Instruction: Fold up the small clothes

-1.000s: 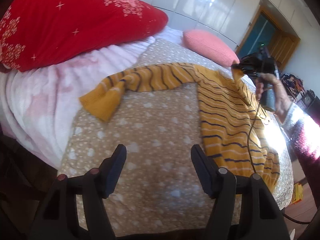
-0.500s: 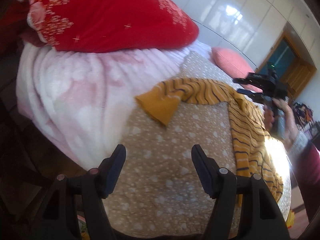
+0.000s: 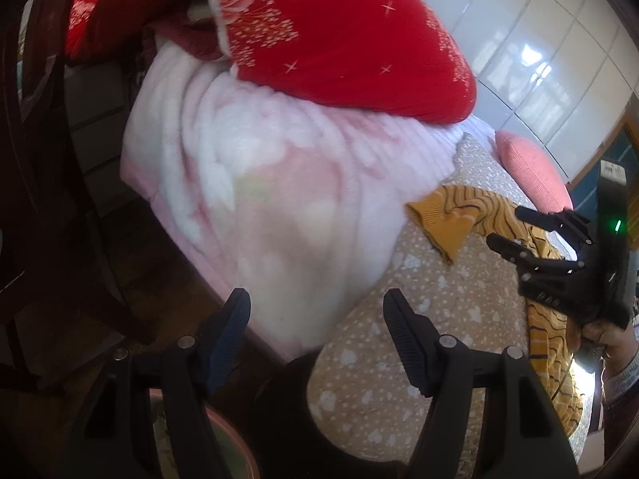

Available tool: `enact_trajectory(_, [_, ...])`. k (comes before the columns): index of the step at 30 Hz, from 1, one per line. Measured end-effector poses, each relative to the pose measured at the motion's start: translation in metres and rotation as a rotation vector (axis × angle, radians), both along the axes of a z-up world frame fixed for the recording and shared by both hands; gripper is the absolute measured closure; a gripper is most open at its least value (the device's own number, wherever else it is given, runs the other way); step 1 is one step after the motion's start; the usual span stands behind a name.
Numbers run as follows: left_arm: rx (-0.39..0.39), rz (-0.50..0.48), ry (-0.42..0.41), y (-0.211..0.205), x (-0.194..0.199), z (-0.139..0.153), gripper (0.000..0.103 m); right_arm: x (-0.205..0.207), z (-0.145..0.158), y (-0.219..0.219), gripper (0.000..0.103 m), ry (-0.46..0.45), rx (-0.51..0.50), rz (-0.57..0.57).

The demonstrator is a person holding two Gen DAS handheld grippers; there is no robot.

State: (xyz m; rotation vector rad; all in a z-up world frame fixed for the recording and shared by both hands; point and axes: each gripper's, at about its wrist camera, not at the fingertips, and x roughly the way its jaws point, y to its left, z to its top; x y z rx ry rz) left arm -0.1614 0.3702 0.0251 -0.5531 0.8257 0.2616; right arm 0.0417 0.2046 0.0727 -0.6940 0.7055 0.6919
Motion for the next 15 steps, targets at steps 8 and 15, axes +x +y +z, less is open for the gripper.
enact_trajectory(8, [-0.031, 0.002, 0.017, 0.000, 0.007, -0.007, 0.035, -0.013, -0.051, 0.053, 0.065, -0.255, -0.280, 0.171])
enact_trajectory(15, [0.020, -0.056, -0.008, -0.023, 0.012, 0.013, 0.035, 0.034, 0.015, 0.013, 0.093, -0.145, 0.003, -0.077])
